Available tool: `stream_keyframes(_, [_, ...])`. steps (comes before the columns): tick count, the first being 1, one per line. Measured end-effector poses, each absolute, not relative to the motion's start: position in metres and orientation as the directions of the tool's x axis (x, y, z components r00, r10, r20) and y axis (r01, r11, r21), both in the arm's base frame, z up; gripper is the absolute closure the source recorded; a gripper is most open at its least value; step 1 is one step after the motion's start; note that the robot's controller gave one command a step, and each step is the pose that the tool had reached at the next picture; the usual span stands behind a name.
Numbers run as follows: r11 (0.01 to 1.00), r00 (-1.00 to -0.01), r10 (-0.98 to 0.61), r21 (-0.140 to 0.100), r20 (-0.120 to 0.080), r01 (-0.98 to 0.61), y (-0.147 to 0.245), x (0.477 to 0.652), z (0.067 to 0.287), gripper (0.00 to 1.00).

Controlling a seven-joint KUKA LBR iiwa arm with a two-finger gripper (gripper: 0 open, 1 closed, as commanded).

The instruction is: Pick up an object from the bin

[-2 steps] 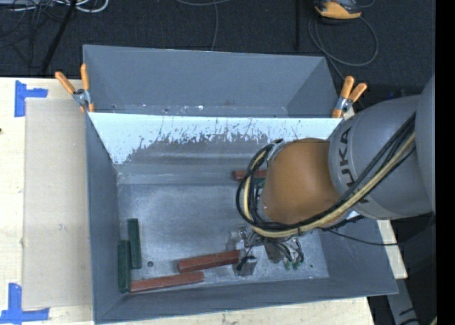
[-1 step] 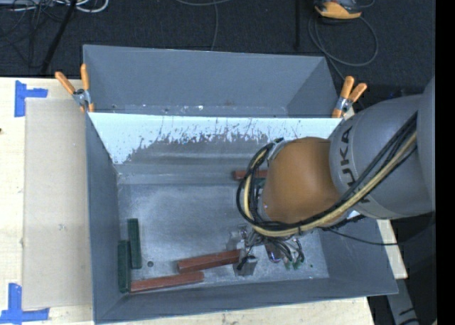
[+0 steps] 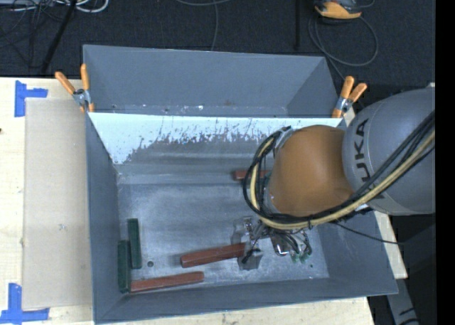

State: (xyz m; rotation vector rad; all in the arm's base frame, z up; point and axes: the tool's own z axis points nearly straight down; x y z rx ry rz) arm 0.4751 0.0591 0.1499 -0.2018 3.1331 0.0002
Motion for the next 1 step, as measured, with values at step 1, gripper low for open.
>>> stream_keyframes(1, [0.992,-0.992,-0.126,0.0,0.0,-0.126,0.0592,0.4754,0.1578,1.0])
